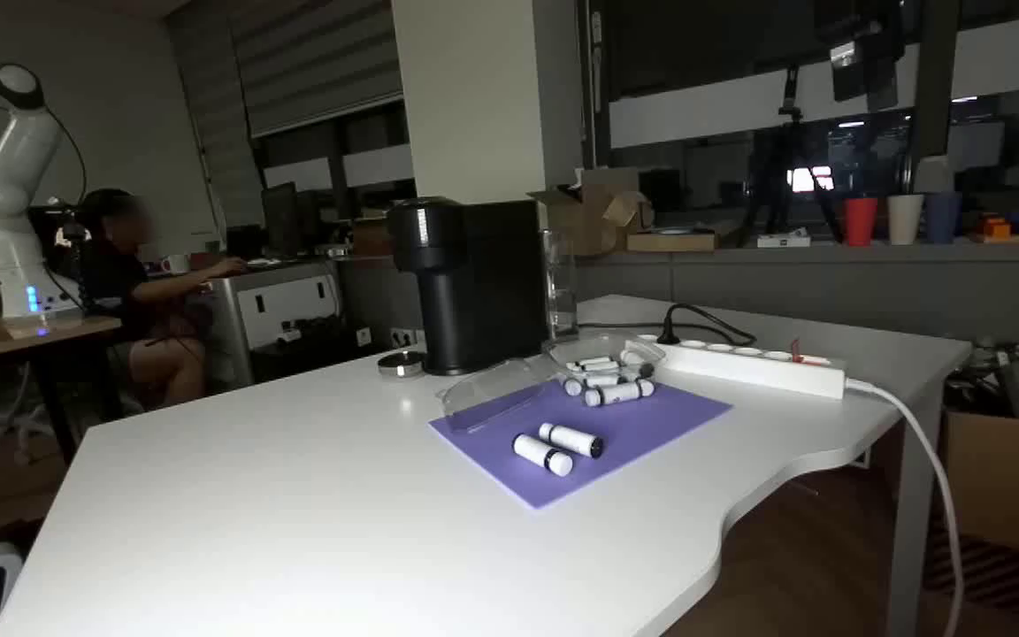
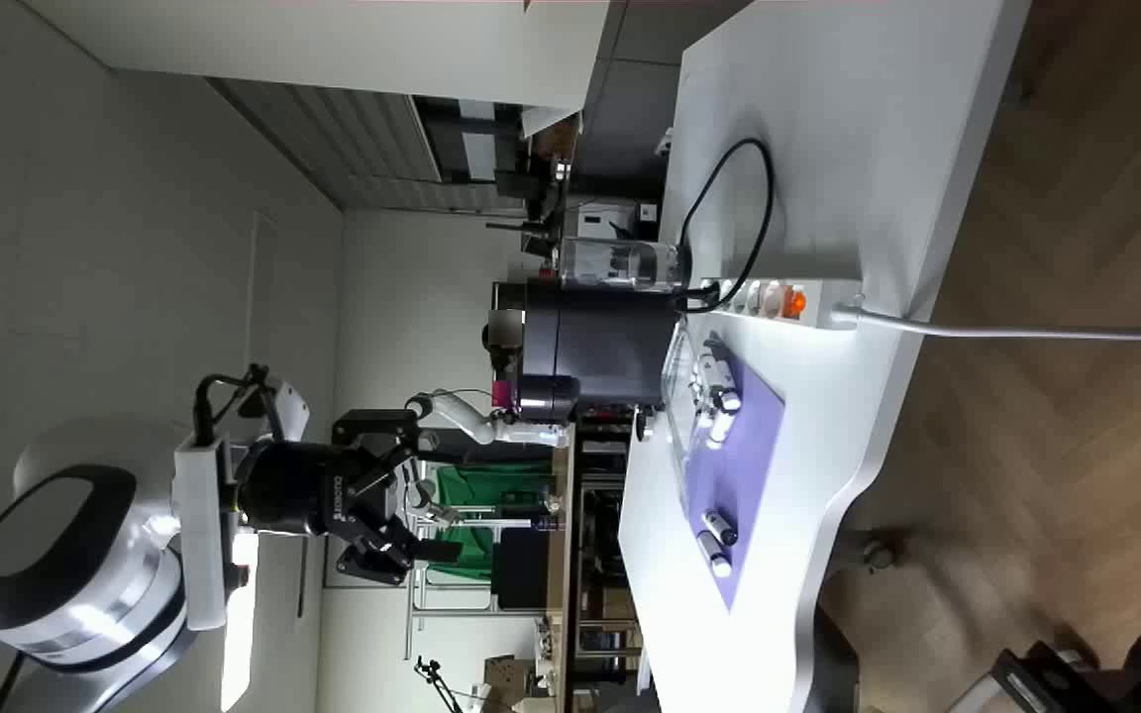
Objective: Turn off the adapter
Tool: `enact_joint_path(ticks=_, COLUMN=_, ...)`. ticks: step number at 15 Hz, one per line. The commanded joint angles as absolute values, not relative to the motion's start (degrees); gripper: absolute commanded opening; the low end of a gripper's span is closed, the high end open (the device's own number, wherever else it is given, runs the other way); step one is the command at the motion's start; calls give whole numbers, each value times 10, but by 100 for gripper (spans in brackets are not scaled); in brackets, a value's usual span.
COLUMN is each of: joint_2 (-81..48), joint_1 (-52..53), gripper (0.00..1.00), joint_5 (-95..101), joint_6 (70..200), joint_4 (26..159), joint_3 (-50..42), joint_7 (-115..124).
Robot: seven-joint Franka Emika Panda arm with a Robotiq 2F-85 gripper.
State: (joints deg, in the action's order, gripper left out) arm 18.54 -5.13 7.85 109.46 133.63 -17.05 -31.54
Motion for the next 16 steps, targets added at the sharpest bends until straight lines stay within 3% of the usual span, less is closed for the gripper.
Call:
enact_joint_path(ticks=1, joint_2=184, joint_1=-61, gripper=100, joint_5=75, joint_6=1094, joint_4=1336, joint_3=-162, joint_7=-318)
enact_joint_path(ticks=14, joint_2=138, joint_1=-67, gripper=100, joint_5=72, joint_6=1130, joint_4=1309, joint_3=-180, joint_7=-356)
enact_joint_path(ticks=15, joint_2=120, joint_1=-73, gripper=80, joint_5=66, joint_6=1164, joint_4=1303, joint_3=-188, joint_7=-362)
enact_joint_path(ticks=16, joint_2=100, joint_1=-79, gripper=73, joint_5=57, joint_6=1191, joint_4=1296, joint_3=-194, joint_7=-368)
